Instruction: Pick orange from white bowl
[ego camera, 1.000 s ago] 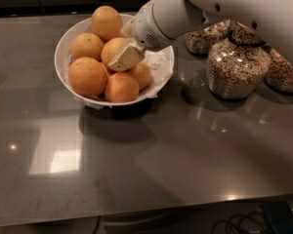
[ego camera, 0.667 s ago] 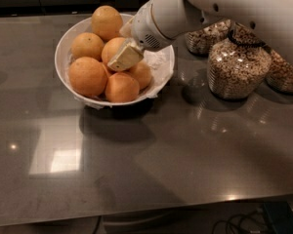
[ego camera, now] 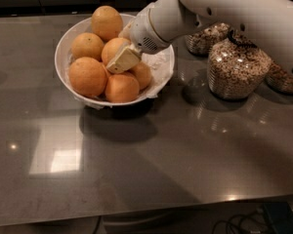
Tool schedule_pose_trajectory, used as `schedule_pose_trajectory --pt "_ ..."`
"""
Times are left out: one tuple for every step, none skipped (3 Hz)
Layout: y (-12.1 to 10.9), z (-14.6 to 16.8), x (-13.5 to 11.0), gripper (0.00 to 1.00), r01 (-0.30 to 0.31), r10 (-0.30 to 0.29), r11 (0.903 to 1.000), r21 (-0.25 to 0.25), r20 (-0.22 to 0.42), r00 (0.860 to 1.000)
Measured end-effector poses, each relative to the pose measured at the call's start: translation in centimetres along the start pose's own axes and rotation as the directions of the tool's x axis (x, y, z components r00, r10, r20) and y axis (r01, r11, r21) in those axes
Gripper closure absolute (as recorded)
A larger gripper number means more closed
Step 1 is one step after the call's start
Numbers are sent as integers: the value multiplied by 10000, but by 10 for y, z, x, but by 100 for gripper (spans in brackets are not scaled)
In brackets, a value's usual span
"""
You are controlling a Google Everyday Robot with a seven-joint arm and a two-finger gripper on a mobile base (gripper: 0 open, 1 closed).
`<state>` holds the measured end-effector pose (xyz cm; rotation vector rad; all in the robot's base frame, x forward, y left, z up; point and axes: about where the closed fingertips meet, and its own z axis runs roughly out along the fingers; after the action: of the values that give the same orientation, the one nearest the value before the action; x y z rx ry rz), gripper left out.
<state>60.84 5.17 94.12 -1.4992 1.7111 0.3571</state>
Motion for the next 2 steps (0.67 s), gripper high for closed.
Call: schedule_pose_trajectory --pt "-1 2 -1 36 -62 63 10000 -47 15 10000" --pt "-3 8 0 37 -181 182 9998 -130 68 9998"
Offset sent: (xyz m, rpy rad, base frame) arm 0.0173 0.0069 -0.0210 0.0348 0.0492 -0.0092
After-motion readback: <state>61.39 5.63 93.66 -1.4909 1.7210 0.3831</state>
